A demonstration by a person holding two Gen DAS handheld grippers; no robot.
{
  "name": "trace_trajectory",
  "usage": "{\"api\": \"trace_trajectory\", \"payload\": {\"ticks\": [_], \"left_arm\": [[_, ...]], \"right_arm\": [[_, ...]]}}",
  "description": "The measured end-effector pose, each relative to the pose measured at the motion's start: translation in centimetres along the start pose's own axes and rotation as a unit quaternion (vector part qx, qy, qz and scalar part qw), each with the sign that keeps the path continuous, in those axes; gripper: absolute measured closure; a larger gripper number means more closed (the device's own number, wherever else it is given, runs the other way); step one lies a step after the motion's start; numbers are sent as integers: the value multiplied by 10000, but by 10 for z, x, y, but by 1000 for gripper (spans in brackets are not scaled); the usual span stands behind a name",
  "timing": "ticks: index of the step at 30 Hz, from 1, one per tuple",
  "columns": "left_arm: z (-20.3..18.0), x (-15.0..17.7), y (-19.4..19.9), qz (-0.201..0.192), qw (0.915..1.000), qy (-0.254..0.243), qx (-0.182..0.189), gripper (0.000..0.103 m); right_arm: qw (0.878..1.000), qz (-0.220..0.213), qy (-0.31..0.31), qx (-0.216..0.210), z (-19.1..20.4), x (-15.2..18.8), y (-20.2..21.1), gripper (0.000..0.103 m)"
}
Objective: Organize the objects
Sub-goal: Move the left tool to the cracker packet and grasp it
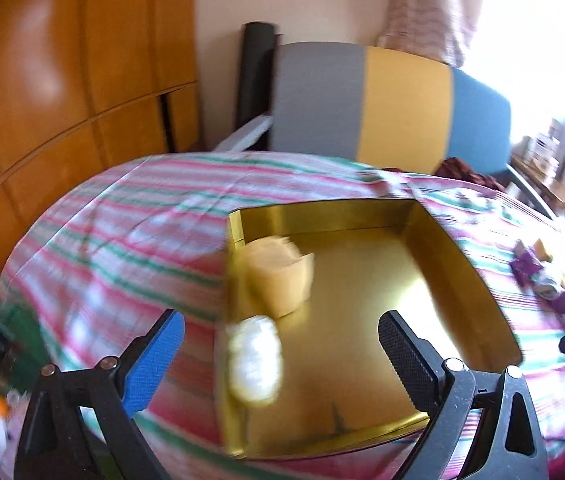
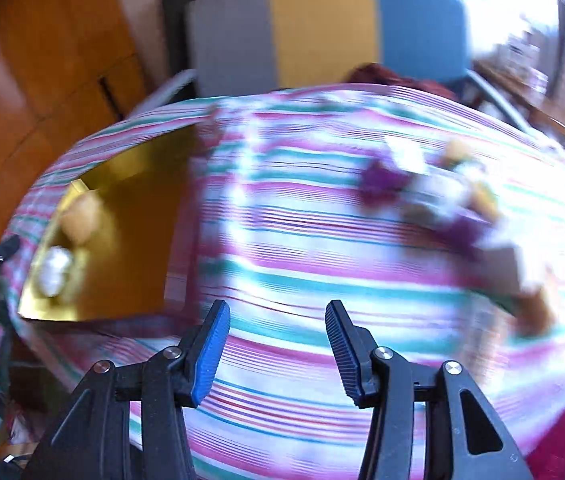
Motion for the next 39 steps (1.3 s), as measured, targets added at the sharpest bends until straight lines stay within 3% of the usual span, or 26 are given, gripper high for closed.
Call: {"api": "trace_trajectory", "payload": {"ticks": [7,11,14,20,23,25,31,34,39], "left_arm": [[-101,-21,13,-96,9928,-793,888,5],[-172,-16,19,4,9802,-1364,1434,5],[-225,-8,18,256,9687,-1633,1854,8],[-319,20,26,593,9413,-2183,2507,22],[-359,38,28,816,9261,-2421,2775,25],[-383,51,33,967,9161,-2546,2941,25],[-441,84,51,1257,8883,-2848,3376,23],[-463,96,60,1279,8769,-3044,3493,19],[-484,116,51,1307,8726,-3304,3351,21]], "right_arm": [[9892,-155,-763,1241,-116,19,59,52],[9777,-212,-1269,1661,-162,32,80,45],[9735,-269,-1489,1715,-180,41,86,40],[9719,-705,-1918,1166,-188,44,95,39],[9593,-1074,-2545,583,-200,49,101,39],[9500,-1330,-2810,288,-205,49,106,39],[9445,-1588,-2875,-6,-202,45,110,39],[9435,-1642,-2878,-63,-203,46,111,39],[9429,-1664,-2882,-111,-204,47,112,39]]}}
Point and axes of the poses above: each gripper's, at about its wrist camera, not at the fingertips, and y roughly against the way its jaws point, z to its left, x to its underside, the point moved 9 cm from there along -y, roughly the way its jaws point, and after that the axes turned 9 degrees about -x, right-handed, at the moved point
